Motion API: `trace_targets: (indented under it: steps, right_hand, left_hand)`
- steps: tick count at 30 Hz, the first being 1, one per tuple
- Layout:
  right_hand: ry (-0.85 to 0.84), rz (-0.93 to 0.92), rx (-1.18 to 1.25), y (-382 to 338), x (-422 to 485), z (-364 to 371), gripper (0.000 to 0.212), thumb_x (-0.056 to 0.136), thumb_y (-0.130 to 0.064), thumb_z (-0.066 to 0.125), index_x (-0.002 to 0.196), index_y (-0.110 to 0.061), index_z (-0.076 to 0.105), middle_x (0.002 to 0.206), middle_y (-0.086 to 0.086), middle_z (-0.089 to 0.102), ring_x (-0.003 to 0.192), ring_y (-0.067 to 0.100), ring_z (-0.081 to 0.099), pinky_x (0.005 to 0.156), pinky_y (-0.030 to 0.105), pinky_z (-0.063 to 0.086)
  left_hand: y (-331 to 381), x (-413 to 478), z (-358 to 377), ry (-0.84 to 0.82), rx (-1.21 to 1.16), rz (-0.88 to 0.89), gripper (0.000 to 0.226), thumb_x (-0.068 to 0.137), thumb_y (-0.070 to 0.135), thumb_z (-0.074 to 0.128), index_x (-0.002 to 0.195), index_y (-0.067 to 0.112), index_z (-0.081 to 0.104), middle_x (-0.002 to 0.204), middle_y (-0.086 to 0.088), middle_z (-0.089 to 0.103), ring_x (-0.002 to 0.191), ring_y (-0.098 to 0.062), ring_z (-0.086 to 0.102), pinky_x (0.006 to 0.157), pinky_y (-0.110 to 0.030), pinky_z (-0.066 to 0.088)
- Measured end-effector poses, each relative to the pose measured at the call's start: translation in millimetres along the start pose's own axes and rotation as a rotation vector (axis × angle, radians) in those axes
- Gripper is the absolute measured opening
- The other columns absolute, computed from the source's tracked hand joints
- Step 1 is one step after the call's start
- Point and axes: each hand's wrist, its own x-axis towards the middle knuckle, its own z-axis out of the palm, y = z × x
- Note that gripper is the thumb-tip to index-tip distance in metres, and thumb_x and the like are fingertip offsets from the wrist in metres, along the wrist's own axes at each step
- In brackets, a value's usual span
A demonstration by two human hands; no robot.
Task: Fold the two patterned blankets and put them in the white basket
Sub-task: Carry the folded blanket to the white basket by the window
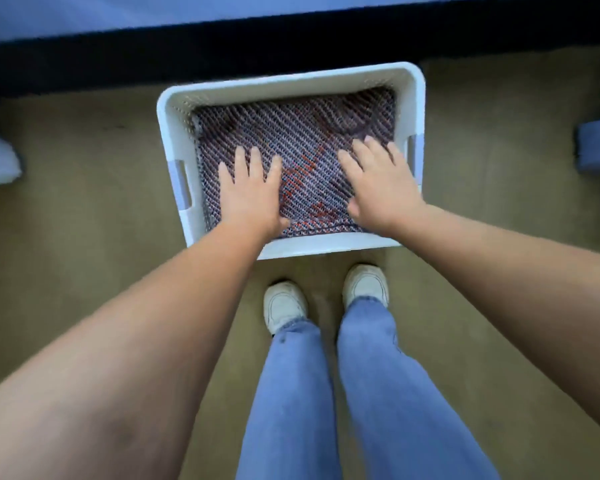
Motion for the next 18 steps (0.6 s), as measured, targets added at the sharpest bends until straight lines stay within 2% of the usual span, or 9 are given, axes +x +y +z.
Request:
trace_targets:
  steps: [2,3,5,7,9,11,13,16,18]
  right_hand:
    - [0.086,-0.007,0.061,-3.6,-38.1,-29.8,0.057,0.082,-0.017,0.051,0.135,-0.003,0.035,0.125,0.021,0.052,0.121,0.034,0.043,0.109,0.044,0.021]
    - [0.129,0.021,0.085,-3.4,-59.4,-47.4,0.052,0.081,-0.015,0.049,0.131,-0.002,0.040,0.114,0.020,0.057,0.110,0.035,0.049,0.106,0.043,0.025]
    - [0.202,0.101,0.149,-3.4,-101.5,-79.3,0.043,0.080,-0.013,0.049,0.121,0.000,0.048,0.104,0.019,0.060,0.099,0.037,0.053,0.101,0.042,0.029]
    - [0.258,0.149,0.209,-4.2,-139.7,-104.2,0.029,0.081,-0.013,0.048,0.107,-0.001,0.053,0.101,0.018,0.060,0.096,0.036,0.052,0.094,0.040,0.032]
    - [0.314,0.202,0.252,-5.9,-184.5,-125.7,0.030,0.084,-0.016,0.047,0.110,-0.001,0.053,0.108,0.017,0.058,0.103,0.034,0.049,0.092,0.036,0.029]
    - [0.350,0.294,0.302,-10.0,-233.6,-143.8,0.043,0.088,-0.020,0.045,0.127,-0.002,0.045,0.124,0.015,0.052,0.120,0.031,0.042,0.101,0.032,0.022]
    - [0.372,0.401,0.358,-14.7,-282.8,-156.2,0.052,0.091,-0.023,0.043,0.139,-0.005,0.033,0.141,0.014,0.042,0.134,0.028,0.032,0.108,0.033,0.017]
    - [0.396,0.588,0.452,-21.3,-375.1,-164.5,0.057,0.094,-0.028,0.041,0.145,-0.009,0.025,0.151,0.010,0.030,0.141,0.024,0.023,0.112,0.034,0.018]
    - [0.417,0.707,0.502,-24.9,-438.7,-161.0,0.057,0.095,-0.029,0.041,0.146,-0.010,0.024,0.153,0.009,0.028,0.142,0.021,0.022,0.113,0.032,0.017]
  left_hand:
    - [10.8,-35.2,-22.8,0.054,-0.107,0.043,0.090,0.083,0.068,0.042,0.149,0.020,0.003,0.157,-0.010,0.010,0.144,-0.031,0.003,0.113,-0.052,0.009]
    - [15.8,-53.9,-37.1,0.088,-0.156,0.064,0.085,0.085,0.067,0.037,0.149,0.019,0.007,0.156,-0.008,0.016,0.144,-0.030,0.008,0.113,-0.051,0.012]
    - [25.0,-87.5,-66.0,0.142,-0.208,0.107,0.077,0.088,0.063,0.034,0.148,0.018,0.015,0.154,-0.006,0.025,0.143,-0.029,0.015,0.112,-0.049,0.016]
    - [36.4,-118.5,-96.2,0.178,-0.214,0.161,0.072,0.090,0.060,0.034,0.147,0.018,0.019,0.153,-0.006,0.028,0.142,-0.029,0.018,0.112,-0.048,0.018]
    - [53.9,-154.7,-127.5,0.229,-0.175,0.247,0.068,0.092,0.057,0.034,0.146,0.017,0.023,0.153,-0.006,0.028,0.142,-0.028,0.019,0.112,-0.048,0.016]
    - [75.7,-196.3,-159.1,0.281,-0.144,0.335,0.066,0.092,0.054,0.037,0.145,0.017,0.027,0.152,-0.006,0.030,0.141,-0.026,0.022,0.112,-0.047,0.016]
    - [98.4,-236.7,-182.7,0.334,-0.119,0.441,0.065,0.091,0.053,0.041,0.144,0.016,0.029,0.150,-0.007,0.033,0.139,-0.027,0.026,0.110,-0.046,0.023]
    - [138.5,-308.1,-209.7,0.318,-0.073,0.608,0.067,0.091,0.051,0.044,0.145,0.016,0.027,0.151,-0.007,0.032,0.136,-0.027,0.031,0.103,-0.043,0.034]
    - [163.1,-354.0,-218.0,0.279,0.000,0.704,0.067,0.091,0.051,0.043,0.145,0.017,0.025,0.151,-0.006,0.031,0.134,-0.028,0.034,0.102,-0.040,0.035]
